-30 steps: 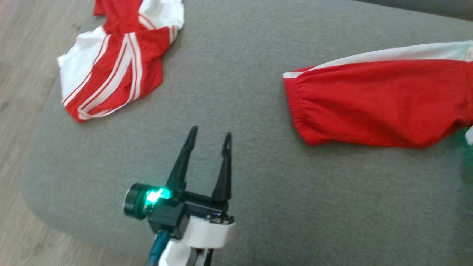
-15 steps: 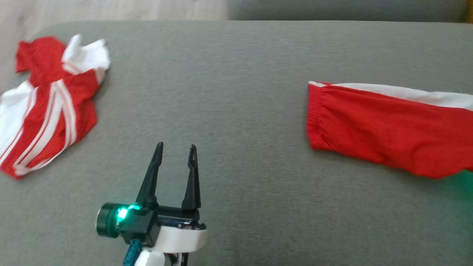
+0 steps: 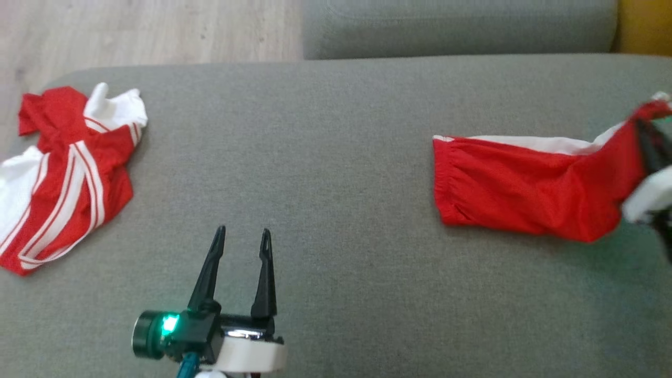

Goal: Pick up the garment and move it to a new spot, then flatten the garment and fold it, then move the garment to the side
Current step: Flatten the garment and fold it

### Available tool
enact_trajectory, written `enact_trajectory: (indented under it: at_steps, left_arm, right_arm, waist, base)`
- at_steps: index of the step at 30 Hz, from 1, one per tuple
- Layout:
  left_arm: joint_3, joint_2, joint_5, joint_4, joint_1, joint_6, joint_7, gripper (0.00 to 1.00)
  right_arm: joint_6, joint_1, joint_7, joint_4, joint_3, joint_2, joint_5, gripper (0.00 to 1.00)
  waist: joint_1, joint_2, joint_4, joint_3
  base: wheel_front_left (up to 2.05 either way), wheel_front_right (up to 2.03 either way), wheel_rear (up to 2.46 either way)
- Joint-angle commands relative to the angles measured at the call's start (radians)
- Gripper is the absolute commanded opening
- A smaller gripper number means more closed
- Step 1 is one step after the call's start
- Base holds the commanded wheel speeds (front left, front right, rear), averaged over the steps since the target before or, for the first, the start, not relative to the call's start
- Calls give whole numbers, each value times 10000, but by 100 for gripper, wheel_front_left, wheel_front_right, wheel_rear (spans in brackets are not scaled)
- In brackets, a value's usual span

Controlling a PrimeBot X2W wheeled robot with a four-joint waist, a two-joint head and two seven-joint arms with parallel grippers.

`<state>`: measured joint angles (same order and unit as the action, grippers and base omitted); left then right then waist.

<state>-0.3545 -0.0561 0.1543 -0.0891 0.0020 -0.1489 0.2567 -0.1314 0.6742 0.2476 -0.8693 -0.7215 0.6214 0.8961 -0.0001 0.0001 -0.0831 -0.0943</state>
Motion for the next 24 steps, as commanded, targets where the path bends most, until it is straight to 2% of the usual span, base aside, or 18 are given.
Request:
enact_trajectory:
  at_steps: [1,5,10,11,12,16,20,24]
  left_arm:
    - [360,10,-85,276,-121,31,51,100]
    - [361,22,-37,144,67,158,51,100]
    - [401,35,1,18,126,179,51,100]
    - [402,38,13,0,134,171,51,100]
    - [401,40,30,-18,143,162,51,100]
    - [468,49,200,-32,253,82,51,100]
    - [653,54,396,41,544,-9,51,100]
    - [935,56,412,195,898,-121,51,100]
  right_arm:
    - [7,127,135,311,16,73,-107,0]
    - [7,1,137,1094,-77,-805,-542,0]
    - [7,-428,-275,1529,-530,-2214,-816,0]
    - [7,-549,-353,1503,-641,-2455,-906,31]
    - [7,-674,-383,1448,-716,-2672,-998,100]
    - [7,-1281,-145,1554,-636,-3161,-1149,100]
    - [7,-2038,119,2312,25,-2811,-1647,100]
    - [7,-3475,136,4176,2175,-2466,-2794,100]
  waist:
    - [1,-1,-104,128]
    - [1,-1,-333,330]
    - [1,-1,-591,434]
    - [1,-1,-636,446]
    - [1,-1,-679,460]
    - [1,-1,-741,575]
    - [1,-1,-567,840]
    - [1,-1,-279,1117]
  base:
    - [0,0,0]
    - [0,0,0]
    - [0,0,0]
    - [0,0,0]
    - [0,0,0]
    - [0,0,0]
    - [0,0,0]
    - [0,0,0]
